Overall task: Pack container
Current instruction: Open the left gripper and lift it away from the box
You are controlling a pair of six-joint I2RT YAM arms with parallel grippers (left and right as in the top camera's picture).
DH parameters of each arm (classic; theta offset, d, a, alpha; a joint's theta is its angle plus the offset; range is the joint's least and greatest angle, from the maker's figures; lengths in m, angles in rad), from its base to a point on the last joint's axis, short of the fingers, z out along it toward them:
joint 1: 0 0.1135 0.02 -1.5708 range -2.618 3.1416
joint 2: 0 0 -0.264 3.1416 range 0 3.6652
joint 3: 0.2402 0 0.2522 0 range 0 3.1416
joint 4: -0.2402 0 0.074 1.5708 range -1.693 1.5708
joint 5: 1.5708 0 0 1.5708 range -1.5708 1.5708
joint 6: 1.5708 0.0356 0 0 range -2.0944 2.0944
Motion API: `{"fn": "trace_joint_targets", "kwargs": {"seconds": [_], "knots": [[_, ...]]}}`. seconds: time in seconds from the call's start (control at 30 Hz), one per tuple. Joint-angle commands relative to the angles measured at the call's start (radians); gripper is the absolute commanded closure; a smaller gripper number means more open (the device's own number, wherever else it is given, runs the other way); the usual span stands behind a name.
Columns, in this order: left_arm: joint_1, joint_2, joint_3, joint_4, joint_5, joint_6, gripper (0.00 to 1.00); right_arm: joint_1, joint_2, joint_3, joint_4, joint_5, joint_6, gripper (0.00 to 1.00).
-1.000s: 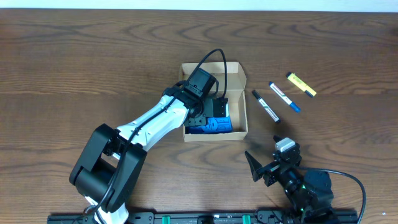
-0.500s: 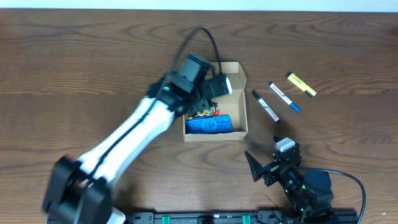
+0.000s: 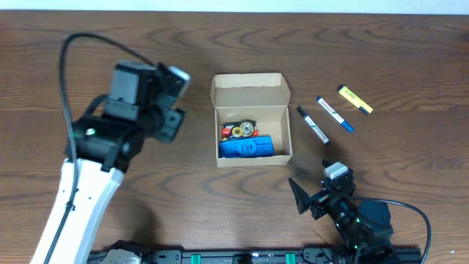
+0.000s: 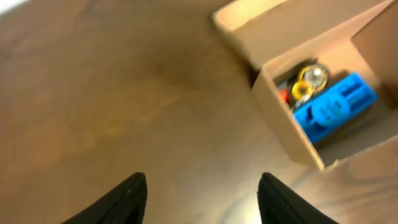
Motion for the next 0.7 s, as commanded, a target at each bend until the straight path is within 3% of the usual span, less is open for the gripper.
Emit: {"fn": "trace_joint_targets", "kwargs": {"seconds": [0.0,0.13,0.2,0.23,0.3,0.67], "knots": [[0.027,-0.04,0.01,-0.077,0.071,0.035,0.42,0.019,-0.005,-0.005,-0.001,-0.005,-0.008,0.01],[0.027,-0.058,0.01,-0.138,0.164,0.053,0.41,0.019,-0.005,-0.005,-0.001,-0.005,-0.008,0.01],[0.028,-0.06,0.01,-0.158,0.161,0.048,0.36,0.019,-0.005,-0.005,-0.001,-0.005,-0.008,0.01],[0.028,-0.06,0.01,-0.162,0.142,0.048,0.31,0.019,-0.005,-0.005,-0.001,-0.005,-0.008,0.01],[0.028,-0.06,0.01,-0.16,0.131,0.048,0.02,0.019,-0.005,-0.005,-0.001,-0.005,-0.008,0.01],[0.028,-0.059,0.01,-0.158,0.05,0.048,0.05,0.019,-0.005,-0.005,-0.001,-0.005,-0.008,0.01]]}}
